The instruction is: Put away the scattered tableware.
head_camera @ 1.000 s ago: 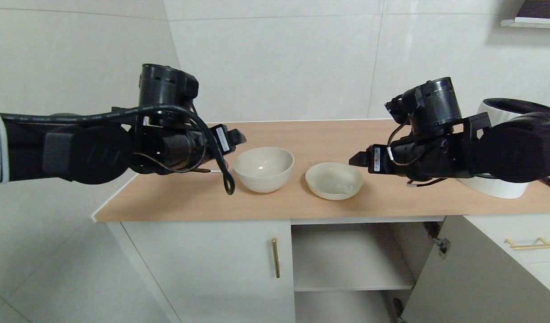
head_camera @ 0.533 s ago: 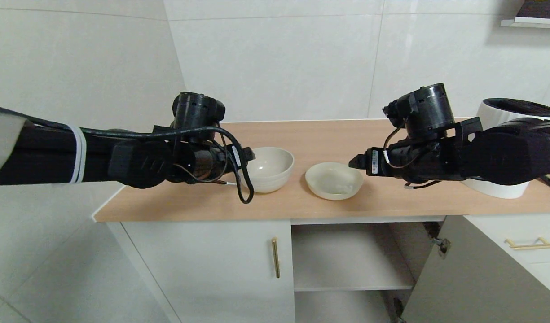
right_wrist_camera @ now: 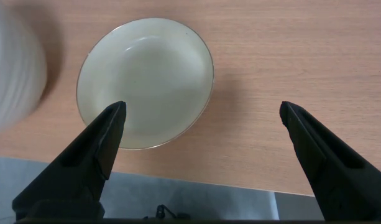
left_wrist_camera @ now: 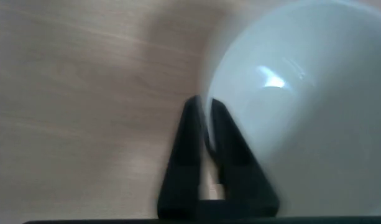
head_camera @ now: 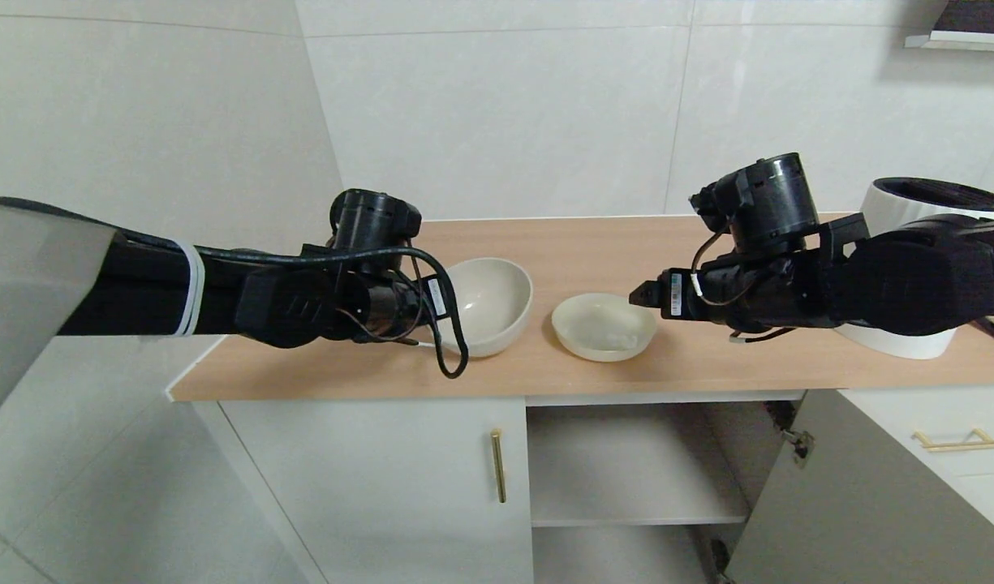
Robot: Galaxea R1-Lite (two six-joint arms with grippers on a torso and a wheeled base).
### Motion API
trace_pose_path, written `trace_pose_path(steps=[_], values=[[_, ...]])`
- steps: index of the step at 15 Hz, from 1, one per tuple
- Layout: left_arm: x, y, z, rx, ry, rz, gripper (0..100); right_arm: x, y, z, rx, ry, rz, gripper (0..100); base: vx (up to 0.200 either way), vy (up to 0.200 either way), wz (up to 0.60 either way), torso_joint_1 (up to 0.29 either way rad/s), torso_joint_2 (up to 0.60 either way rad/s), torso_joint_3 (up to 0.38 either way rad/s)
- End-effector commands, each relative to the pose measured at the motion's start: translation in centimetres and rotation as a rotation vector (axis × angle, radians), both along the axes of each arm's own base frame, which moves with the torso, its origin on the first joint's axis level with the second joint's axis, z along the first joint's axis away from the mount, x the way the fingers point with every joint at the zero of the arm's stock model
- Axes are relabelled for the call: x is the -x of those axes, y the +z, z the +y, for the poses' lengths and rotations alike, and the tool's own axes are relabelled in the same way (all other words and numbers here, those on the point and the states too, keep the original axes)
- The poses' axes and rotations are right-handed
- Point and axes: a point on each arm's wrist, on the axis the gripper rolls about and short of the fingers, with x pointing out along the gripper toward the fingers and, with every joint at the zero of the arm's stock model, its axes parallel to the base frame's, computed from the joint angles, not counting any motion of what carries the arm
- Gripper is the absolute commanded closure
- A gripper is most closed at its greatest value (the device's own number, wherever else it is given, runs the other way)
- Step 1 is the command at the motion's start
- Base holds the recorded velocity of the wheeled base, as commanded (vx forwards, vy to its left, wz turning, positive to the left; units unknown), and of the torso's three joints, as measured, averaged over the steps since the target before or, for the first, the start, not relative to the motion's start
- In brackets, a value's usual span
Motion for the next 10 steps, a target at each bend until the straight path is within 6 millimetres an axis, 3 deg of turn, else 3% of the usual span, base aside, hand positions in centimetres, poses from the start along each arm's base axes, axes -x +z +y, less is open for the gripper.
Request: trace_pose_path(steps=[1, 3, 6, 10], values=[[0.5, 1.0, 0.2, 0.01, 0.001, -0.021, 100, 0.0, 0.1, 0.0, 0.0, 0.001, -0.003, 0, 0.0, 0.0, 0.0, 0.0, 0.0, 0.0], [2.1, 3.2, 0.7, 0.032, -0.006, -0.066, 100, -0.2, -0.3, 0.1, 0.005, 0.001, 0.006, 0, 0.0, 0.0, 0.0, 0.0, 0.0, 0.0], [4.6, 5.4, 1.4, 0.063, -0.04, -0.104, 100, -1.8, -2.4, 0.9, 0.049, -0.032, 0.039, 0, 0.0, 0.0, 0.0, 0.0, 0.0, 0.0], [5.5, 5.9, 1.7, 0.083, -0.069, -0.107, 100, -3.2, -4.4, 1.6, 0.098, -0.079, 0.059, 0, 0.0, 0.0, 0.0, 0.0, 0.0, 0.0]])
